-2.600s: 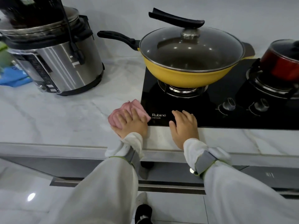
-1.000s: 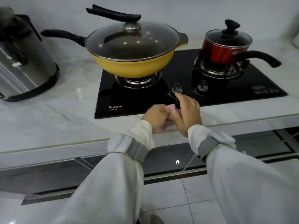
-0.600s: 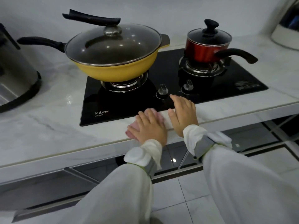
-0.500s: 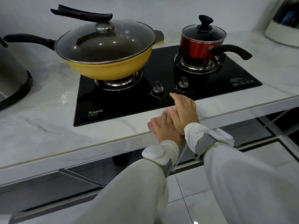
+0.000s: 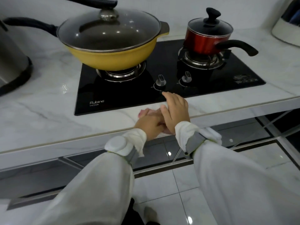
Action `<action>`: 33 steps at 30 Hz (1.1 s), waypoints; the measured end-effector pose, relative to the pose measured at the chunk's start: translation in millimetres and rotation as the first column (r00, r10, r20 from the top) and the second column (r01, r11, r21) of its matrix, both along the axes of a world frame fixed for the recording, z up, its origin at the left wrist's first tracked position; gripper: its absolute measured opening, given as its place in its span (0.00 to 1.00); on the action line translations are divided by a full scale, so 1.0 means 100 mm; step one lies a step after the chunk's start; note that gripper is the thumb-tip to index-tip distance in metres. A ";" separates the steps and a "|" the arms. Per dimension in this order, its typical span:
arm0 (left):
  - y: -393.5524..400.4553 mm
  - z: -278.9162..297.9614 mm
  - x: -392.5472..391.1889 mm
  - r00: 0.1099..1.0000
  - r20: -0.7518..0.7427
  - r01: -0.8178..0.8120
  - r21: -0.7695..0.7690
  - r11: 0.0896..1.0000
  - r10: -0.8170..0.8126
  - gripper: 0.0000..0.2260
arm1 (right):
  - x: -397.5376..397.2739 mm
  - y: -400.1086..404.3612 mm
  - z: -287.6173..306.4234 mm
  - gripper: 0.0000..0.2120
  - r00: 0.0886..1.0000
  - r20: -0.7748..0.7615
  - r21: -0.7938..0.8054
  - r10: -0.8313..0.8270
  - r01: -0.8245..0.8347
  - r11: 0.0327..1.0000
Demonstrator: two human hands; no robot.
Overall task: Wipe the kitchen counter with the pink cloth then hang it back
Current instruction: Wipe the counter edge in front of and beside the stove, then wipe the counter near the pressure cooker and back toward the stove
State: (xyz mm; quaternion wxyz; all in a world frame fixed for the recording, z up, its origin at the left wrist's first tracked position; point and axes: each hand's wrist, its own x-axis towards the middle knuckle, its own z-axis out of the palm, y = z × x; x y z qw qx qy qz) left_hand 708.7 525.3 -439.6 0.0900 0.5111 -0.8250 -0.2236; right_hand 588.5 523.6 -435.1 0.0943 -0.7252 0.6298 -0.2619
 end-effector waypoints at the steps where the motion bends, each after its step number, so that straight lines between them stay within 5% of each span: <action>1: 0.01 -0.03 0.24 1.000 -0.025 -0.019 0.017 1.000 0.019 0.18 | 0.09 -0.01 -0.02 0.33 0.999 -0.018 0.009 0.034 -0.034 0.999; 4: 0.09 -0.08 1.00 0.976 -0.070 -0.201 0.070 0.977 0.206 0.19 | 0.30 -0.02 -0.10 0.34 0.993 -0.056 0.043 0.106 -0.104 0.994; 6: 0.21 -0.07 1.60 0.883 -0.141 -0.438 0.092 0.894 0.447 0.23 | 0.53 -0.07 -0.10 0.34 0.979 -0.088 0.060 0.183 -0.178 0.982; 8: 0.31 -0.07 2.14 0.721 -0.186 -0.667 0.074 0.741 0.668 0.32 | 0.77 -0.12 -0.08 0.35 0.964 -0.106 0.074 0.242 -0.235 0.969; 13: 0.28 0.02 2.77 0.186 0.141 -0.982 -0.010 0.190 0.972 0.22 | 1.64 -0.22 -0.01 0.25 0.926 -0.144 0.141 0.348 -0.329 0.934; 15: 0.05 0.00 2.47 0.223 0.163 -0.975 0.014 0.223 0.961 0.27 | 1.86 -0.22 -0.03 0.23 0.911 -0.150 0.162 0.385 -0.362 0.918; 20: -0.18 -0.13 2.06 0.610 0.067 -0.786 -0.074 0.614 0.790 0.23 | 2.37 -0.24 -0.10 0.25 0.887 -0.125 0.177 0.444 -0.420 0.890; 24: -0.20 -0.20 2.52 0.718 0.215 -0.655 -0.111 0.747 0.662 0.26 | 2.55 -0.36 -0.17 0.22 0.909 -0.202 0.195 0.364 -0.327 0.925; 28: -0.20 -0.16 3.49 0.551 0.215 -0.809 -0.098 0.579 0.806 0.22 | 2.88 -0.44 -0.14 0.20 0.920 -0.221 0.195 0.325 -0.284 0.939; 33: 0.16 -0.19 5.05 0.075 0.279 -0.989 -0.104 0.108 0.957 0.23 | 3.28 -0.55 -0.08 0.21 0.921 -0.228 0.224 0.314 -0.265 0.938</action>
